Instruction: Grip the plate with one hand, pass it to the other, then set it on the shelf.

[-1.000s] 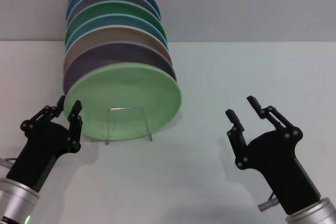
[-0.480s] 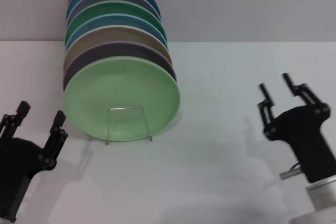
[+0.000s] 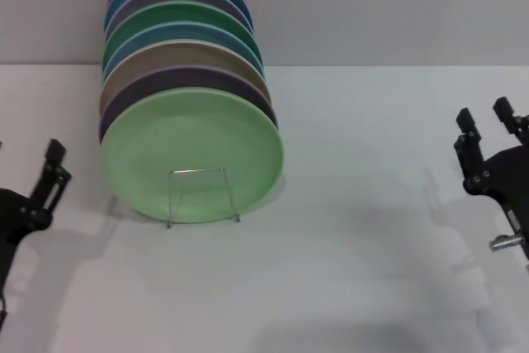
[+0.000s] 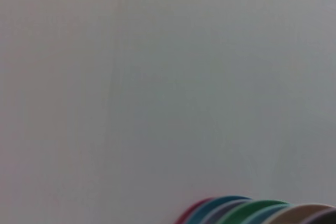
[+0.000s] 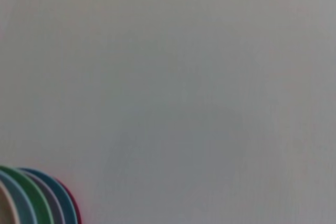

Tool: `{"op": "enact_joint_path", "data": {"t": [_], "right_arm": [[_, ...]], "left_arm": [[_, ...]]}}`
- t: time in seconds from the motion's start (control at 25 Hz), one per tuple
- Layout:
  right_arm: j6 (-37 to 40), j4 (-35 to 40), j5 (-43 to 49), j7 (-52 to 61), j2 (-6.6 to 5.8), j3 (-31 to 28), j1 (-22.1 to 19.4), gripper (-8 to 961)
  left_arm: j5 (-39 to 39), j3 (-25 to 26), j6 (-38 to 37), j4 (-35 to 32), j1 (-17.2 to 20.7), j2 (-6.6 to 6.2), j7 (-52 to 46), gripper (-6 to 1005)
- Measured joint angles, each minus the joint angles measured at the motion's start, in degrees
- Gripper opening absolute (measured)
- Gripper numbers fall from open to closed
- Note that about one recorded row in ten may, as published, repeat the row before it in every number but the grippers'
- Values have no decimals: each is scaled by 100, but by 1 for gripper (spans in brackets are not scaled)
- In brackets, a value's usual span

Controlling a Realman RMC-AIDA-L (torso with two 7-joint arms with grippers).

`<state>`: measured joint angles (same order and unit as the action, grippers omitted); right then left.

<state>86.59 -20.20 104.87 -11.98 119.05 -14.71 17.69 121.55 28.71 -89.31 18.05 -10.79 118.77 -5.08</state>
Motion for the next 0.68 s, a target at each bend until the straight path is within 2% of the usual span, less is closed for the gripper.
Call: {"op": "enact_joint_path", "data": {"t": [0.04, 0.24, 0.44, 0.68], "right_arm": [[-109, 206, 7, 528, -21, -22, 96, 427], [-232, 707, -11, 1210, 8, -31, 242, 443], [-240, 691, -64, 1171, 33, -136, 312, 638], [-259, 688, -64, 1170, 43, -402, 352, 638]], "left_arm": [[-2, 160, 2, 7, -3, -3, -2, 822], [-1, 334, 7, 54, -25, -4, -13, 820], [20, 325, 32, 54, -98, 3, 8, 817], [24, 317, 48, 23, -142, 4, 1, 815]]}}
